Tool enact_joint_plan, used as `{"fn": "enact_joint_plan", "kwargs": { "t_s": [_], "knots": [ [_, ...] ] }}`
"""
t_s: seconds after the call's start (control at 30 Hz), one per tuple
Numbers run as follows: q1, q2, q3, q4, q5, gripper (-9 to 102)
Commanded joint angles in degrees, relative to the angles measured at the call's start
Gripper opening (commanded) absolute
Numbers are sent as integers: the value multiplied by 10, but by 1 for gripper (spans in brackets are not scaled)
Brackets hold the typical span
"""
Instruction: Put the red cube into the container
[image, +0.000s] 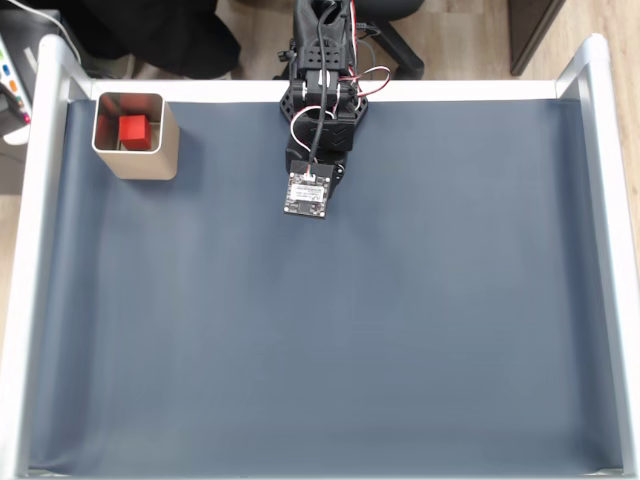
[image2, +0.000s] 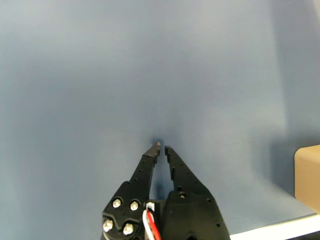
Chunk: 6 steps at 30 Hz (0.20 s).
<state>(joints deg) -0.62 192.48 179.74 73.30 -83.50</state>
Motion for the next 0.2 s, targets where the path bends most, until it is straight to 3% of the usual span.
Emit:
{"fn": "enact_joint_plan", "kwargs": {
  "t_s": [0.0,0.17],
  "knots": [
    [0,-3,-4,4,-2,1],
    [0,-3,-4,4,-2,1]
  ]
}}
